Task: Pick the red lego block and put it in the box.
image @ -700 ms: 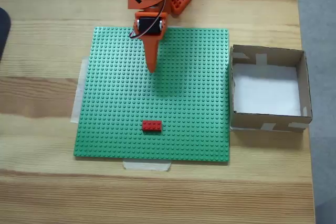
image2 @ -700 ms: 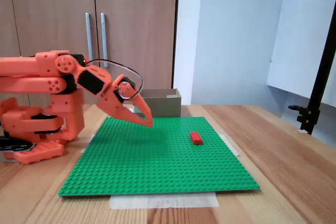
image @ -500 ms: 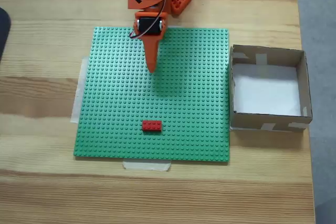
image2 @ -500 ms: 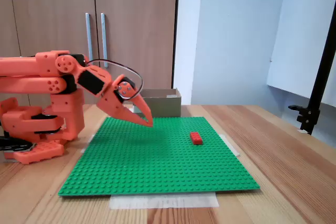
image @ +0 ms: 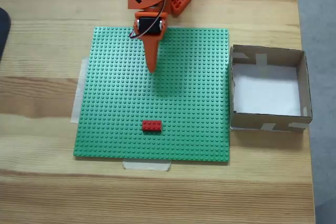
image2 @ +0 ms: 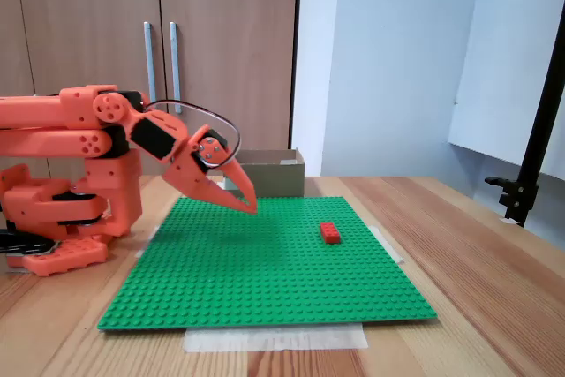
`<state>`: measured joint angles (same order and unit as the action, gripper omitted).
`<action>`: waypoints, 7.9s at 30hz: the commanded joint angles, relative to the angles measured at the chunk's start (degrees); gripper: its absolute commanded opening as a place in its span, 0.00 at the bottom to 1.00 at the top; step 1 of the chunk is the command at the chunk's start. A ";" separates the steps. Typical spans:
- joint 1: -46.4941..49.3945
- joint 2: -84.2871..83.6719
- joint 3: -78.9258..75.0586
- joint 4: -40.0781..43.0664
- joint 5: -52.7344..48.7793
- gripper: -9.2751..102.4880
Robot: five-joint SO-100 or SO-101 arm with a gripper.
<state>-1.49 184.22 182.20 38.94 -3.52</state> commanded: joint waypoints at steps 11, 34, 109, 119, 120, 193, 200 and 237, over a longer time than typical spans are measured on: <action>0.09 0.44 1.76 -0.88 -0.35 0.08; 0.09 0.44 1.76 -0.88 -0.35 0.08; -0.53 -33.93 -33.49 4.04 -1.14 0.09; -0.26 -54.40 -53.00 7.65 -0.53 0.10; -0.26 -56.16 -54.76 7.73 -0.44 0.10; -2.11 -106.44 -96.33 15.64 -0.79 0.24; -1.58 -106.44 -96.24 12.13 -1.23 0.19; -18.98 -77.08 -95.36 24.52 2.99 0.08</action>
<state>-18.37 104.06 89.30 62.84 -0.97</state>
